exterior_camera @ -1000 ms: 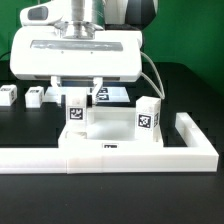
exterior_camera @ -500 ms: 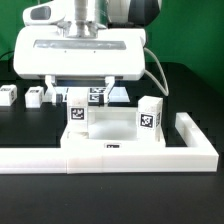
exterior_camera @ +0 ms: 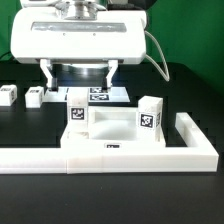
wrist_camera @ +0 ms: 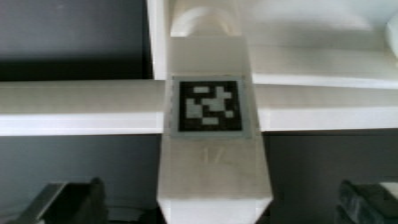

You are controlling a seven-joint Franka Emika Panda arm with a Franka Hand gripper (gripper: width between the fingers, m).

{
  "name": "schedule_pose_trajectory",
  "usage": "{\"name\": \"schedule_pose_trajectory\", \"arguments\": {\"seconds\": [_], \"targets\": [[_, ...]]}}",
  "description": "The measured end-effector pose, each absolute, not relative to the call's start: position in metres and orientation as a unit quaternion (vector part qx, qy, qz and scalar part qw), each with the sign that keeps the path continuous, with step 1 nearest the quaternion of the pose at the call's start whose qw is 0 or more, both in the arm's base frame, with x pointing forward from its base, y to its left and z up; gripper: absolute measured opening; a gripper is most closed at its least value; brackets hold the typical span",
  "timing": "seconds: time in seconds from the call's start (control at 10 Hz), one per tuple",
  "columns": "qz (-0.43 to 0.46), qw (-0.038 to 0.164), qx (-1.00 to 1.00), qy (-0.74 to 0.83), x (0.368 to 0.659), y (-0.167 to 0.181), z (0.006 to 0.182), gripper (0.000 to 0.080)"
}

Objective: Assemble square table

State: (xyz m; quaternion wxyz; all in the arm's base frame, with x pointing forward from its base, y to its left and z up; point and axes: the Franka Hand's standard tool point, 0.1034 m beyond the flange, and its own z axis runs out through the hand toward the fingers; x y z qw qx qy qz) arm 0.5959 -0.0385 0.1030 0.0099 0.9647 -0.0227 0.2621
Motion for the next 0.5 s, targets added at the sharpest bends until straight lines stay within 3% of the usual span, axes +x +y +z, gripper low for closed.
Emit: {"name": "schedule_pose_trajectory", "arguments": {"seconds": [0.5], "targets": [[0.261,0.013,0.965,-0.026,0.5969,-0.0449,0.1052,0.0649]]}}
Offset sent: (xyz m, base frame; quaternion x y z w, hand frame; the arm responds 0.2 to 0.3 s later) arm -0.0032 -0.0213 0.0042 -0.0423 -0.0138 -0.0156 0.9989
